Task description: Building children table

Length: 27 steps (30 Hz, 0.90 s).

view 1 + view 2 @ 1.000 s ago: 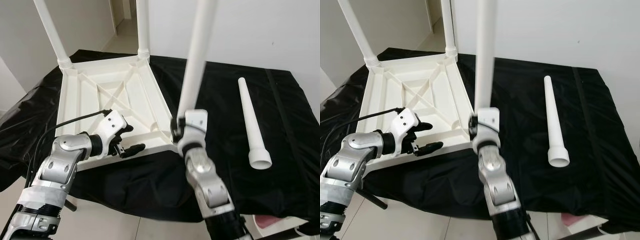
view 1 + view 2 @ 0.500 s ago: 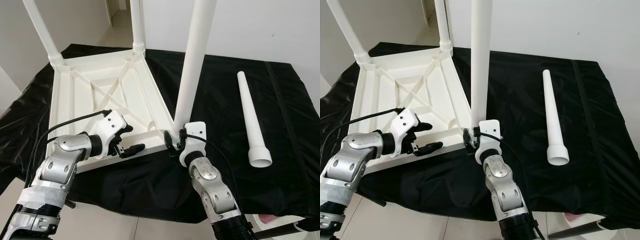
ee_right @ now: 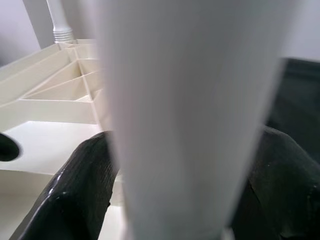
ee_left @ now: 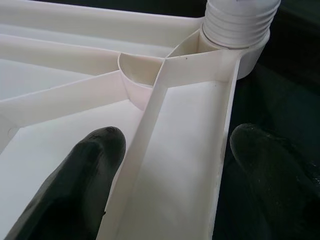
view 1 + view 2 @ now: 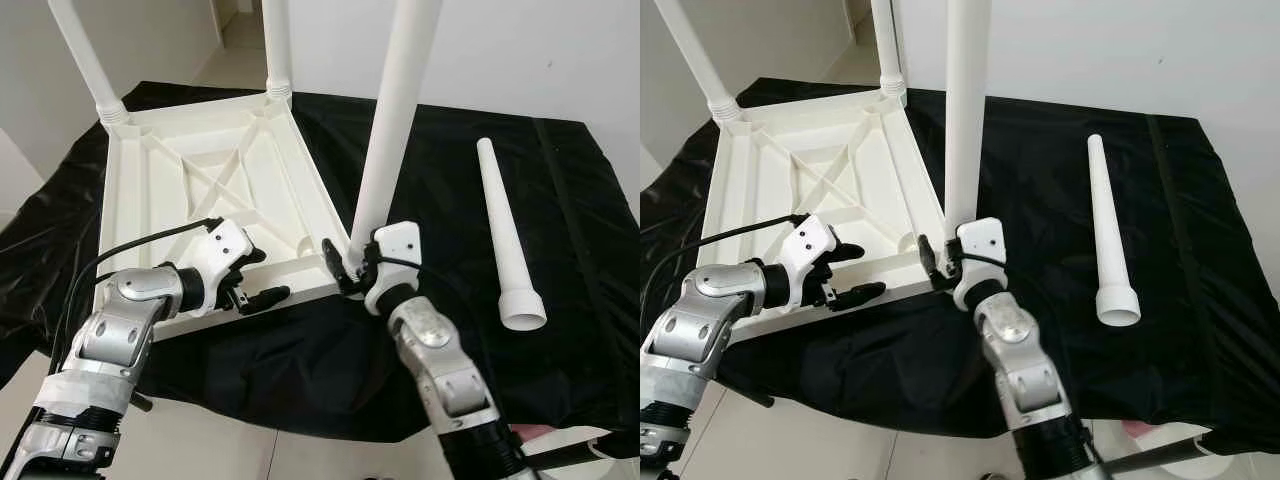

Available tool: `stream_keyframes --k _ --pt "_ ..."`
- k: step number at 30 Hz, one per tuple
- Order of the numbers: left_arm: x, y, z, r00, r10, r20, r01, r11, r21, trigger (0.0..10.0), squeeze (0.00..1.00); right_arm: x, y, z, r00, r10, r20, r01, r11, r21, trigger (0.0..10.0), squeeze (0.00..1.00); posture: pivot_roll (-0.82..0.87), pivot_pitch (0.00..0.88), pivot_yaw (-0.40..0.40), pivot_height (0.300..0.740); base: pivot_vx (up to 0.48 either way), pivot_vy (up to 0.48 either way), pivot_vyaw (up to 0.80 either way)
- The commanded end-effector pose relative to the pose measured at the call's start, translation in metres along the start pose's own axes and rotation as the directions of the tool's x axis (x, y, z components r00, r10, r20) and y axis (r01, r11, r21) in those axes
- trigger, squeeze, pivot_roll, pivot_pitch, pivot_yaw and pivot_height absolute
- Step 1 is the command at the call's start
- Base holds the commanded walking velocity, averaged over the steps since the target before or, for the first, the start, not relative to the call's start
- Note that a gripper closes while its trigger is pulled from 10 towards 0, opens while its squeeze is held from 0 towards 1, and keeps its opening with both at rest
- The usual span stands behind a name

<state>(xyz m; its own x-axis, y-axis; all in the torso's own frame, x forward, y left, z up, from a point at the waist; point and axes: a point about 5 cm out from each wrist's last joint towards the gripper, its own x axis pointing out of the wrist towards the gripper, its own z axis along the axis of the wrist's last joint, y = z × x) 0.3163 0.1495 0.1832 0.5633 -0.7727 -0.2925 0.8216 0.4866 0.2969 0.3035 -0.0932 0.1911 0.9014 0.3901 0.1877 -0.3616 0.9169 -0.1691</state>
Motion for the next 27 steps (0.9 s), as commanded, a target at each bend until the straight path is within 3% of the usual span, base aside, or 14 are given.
stream_keyframes --k 1,6,12,24,27 --pt "-0.001 0.005 0.001 0.996 0.092 -0.006 -0.092 0.996 0.006 10.0 0.0 0.001 -0.005 -0.006 0.998 0.057 -0.034 -0.057 0.998 -0.007 10.0 0.0 -0.06 0.128 0.078 0.74 0.0 0.0 0.0" --pt "-0.001 0.005 0.002 0.996 0.09 -0.005 -0.09 0.996 0.006 10.0 0.0 0.002 -0.008 -0.005 0.992 0.12 -0.04 -0.121 0.992 -0.027 10.0 0.0 -0.06 0.131 0.082 0.74 0.0 0.0 0.0" --pt "-0.001 0.006 0.003 0.996 0.091 -0.002 -0.091 0.996 0.007 10.0 0.0 0.007 -0.01 0.0 0.942 0.331 -0.054 -0.334 0.942 -0.044 10.0 0.0 -0.06 0.132 0.08 0.74 0.0 0.0 0.0" --pt "-0.002 0.005 0.008 0.996 0.083 0.017 -0.083 0.997 0.007 10.0 0.0 0.02 -0.021 0.004 0.93 0.361 -0.06 -0.366 0.927 -0.087 10.0 0.0 -0.05 0.132 0.079 0.74 0.0 0.0 0.0" --pt "-0.003 0.005 0.018 0.995 0.067 0.073 -0.065 0.998 -0.023 10.0 0.0 0.025 -0.024 0.004 0.93 0.361 -0.065 -0.366 0.926 -0.093 10.0 0.0 -0.05 0.134 0.08 0.74 0.0 0.0 0.0"
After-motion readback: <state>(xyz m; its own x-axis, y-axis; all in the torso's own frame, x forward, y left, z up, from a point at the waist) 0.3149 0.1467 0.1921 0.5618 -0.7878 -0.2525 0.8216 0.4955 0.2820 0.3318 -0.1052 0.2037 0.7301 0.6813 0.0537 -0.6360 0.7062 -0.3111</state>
